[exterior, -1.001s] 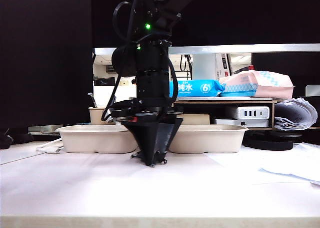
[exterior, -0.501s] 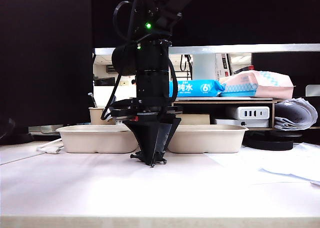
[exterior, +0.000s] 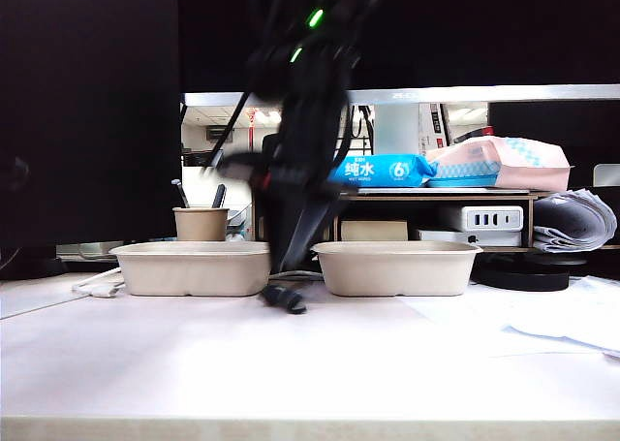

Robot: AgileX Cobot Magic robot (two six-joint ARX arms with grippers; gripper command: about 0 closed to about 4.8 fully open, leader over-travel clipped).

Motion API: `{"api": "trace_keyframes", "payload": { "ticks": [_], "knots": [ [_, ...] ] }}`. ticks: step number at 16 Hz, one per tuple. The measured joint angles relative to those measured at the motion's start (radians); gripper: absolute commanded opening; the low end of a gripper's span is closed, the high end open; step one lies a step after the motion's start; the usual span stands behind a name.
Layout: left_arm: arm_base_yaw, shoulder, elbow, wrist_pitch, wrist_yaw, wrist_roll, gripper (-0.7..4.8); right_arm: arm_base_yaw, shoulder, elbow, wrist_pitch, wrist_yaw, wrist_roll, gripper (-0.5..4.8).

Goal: Put the dolls with similar sizes into the same paper box, while dolls with different sizes go into separate paper boxes.

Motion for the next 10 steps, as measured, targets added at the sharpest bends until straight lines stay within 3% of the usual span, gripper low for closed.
{"api": "trace_keyframes", "payload": {
  "ticks": [3,6,10],
  "knots": [
    [0.002,-0.014,0.000,0.000,0.000,0.000,-0.05,-0.060,-0.058,0.000,0.018,-0.004,0.017,1.10],
    [0.003,-0.014,0.000,0.000,0.000,0.000,-0.05,-0.073,-0.072,0.006,0.024,-0.058,0.020,2.04],
    [0.002,0.003,0.000,0.004,0.000,0.000,-0.05,-0.037,-0.034,-0.001,0.010,-0.068,-0.003,2.03]
  ]
}}
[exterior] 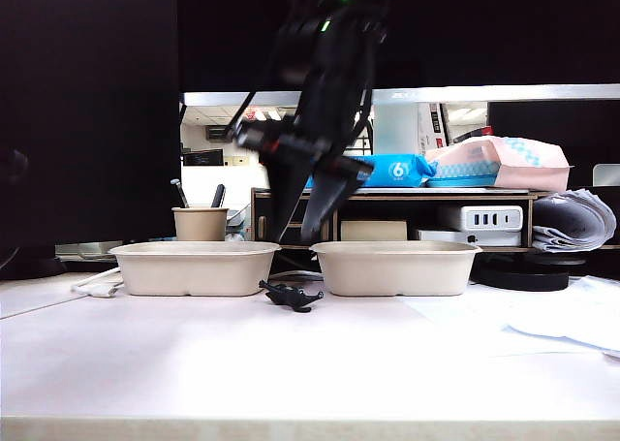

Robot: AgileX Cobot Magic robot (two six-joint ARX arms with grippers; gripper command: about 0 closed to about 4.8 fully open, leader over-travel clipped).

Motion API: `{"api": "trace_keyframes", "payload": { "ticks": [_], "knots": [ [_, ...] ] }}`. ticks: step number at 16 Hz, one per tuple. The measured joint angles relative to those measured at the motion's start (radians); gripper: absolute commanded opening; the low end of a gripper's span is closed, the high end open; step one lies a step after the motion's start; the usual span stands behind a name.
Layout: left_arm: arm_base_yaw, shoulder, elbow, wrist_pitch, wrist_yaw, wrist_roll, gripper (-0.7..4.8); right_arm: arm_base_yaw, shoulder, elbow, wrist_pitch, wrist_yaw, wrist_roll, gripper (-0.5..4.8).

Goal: Put the dolls with similar sizes into the same paper box, while dolls with different sizes go into separate paper boxes.

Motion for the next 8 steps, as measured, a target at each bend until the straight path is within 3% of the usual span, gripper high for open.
{"api": "trace_keyframes", "payload": {
  "ticks": [8],
  "knots": [
    [0.000,0.293,0.000,-0.008,0.000,0.000,-0.05,0.005,0.074,-0.001,0.021,0.004,-0.003,2.17]
  ]
}}
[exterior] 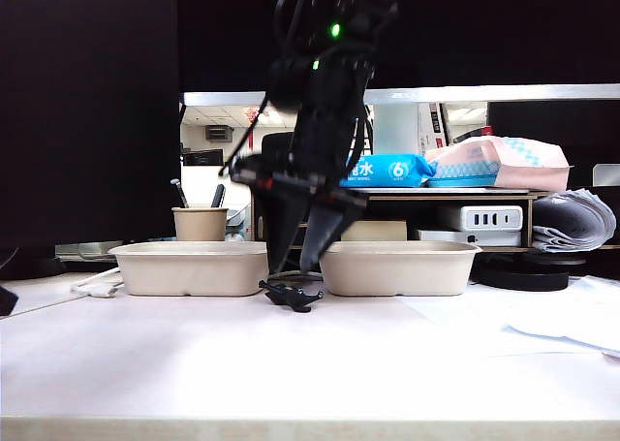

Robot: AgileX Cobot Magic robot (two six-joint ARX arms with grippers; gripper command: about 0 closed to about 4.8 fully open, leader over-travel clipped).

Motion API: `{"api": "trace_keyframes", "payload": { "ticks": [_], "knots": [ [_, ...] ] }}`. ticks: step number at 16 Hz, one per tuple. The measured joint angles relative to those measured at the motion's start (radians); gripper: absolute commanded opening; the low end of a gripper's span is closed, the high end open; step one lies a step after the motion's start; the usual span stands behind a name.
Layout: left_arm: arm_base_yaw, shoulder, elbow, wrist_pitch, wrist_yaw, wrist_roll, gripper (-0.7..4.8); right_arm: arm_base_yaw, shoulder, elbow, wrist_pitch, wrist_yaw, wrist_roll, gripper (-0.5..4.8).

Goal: Put the dolls with similar sizes into the same paper box, while dolls with different sizes go into separate paper boxes.

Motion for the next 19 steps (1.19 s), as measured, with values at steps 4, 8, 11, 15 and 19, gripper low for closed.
{"api": "trace_keyframes", "payload": {
  "ticks": [4,8,11,15,19],
  "knots": [
    [0.000,-0.001,0.000,0.004,0.000,0.000,-0.05,0.000,0.047,0.000,-0.014,0.002,-0.001,2.14],
    [0.000,-0.001,0.000,0.004,0.000,0.000,-0.05,0.001,0.053,-0.004,-0.009,0.019,-0.003,1.37],
    [0.000,-0.005,0.000,0.003,0.000,0.000,-0.05,0.000,0.053,-0.005,0.000,0.021,-0.004,0.84],
    [0.000,-0.109,0.000,0.003,0.000,0.000,-0.05,-0.001,0.051,0.002,-0.006,0.023,-0.003,0.84],
    [0.000,-0.237,0.000,0.002,0.000,0.000,-0.05,0.000,0.021,0.054,-0.014,-0.006,0.016,0.84]
  ]
}}
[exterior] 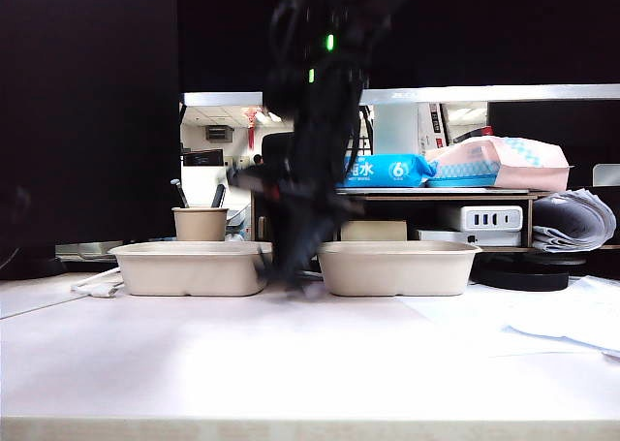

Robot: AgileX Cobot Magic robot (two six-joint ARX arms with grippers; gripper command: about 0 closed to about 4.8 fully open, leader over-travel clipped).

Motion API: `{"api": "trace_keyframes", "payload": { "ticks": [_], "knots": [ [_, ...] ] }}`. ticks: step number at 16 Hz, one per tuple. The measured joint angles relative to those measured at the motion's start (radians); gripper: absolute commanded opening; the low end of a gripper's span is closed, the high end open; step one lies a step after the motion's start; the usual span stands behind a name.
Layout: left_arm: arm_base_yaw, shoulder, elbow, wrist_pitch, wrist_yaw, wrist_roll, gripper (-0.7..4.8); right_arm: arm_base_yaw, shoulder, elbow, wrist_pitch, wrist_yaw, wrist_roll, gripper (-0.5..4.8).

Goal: Put the dolls with similar sizes into the same paper box, while dolls with different sizes go into separate paper boxes.

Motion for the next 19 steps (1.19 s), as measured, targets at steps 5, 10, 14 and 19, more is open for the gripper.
{"api": "trace_keyframes", "payload": {
  "ticks": [5,10,14,19],
  "knots": [
    [0.000,-0.072,0.000,0.009,0.000,0.000,-0.05,-0.018,-0.093,0.060,0.006,0.017,0.007,0.84],
    [0.000,-0.072,0.000,0.005,0.000,0.000,-0.05,-0.027,-0.094,0.068,-0.007,0.019,0.007,0.84],
    [0.000,-0.072,0.000,0.005,0.000,0.000,-0.05,-0.032,-0.095,0.068,-0.006,0.023,0.007,0.84],
    [0.000,-0.072,0.000,0.005,0.000,0.000,-0.05,-0.066,-0.094,0.068,-0.019,0.058,0.006,0.85]
  ]
}}
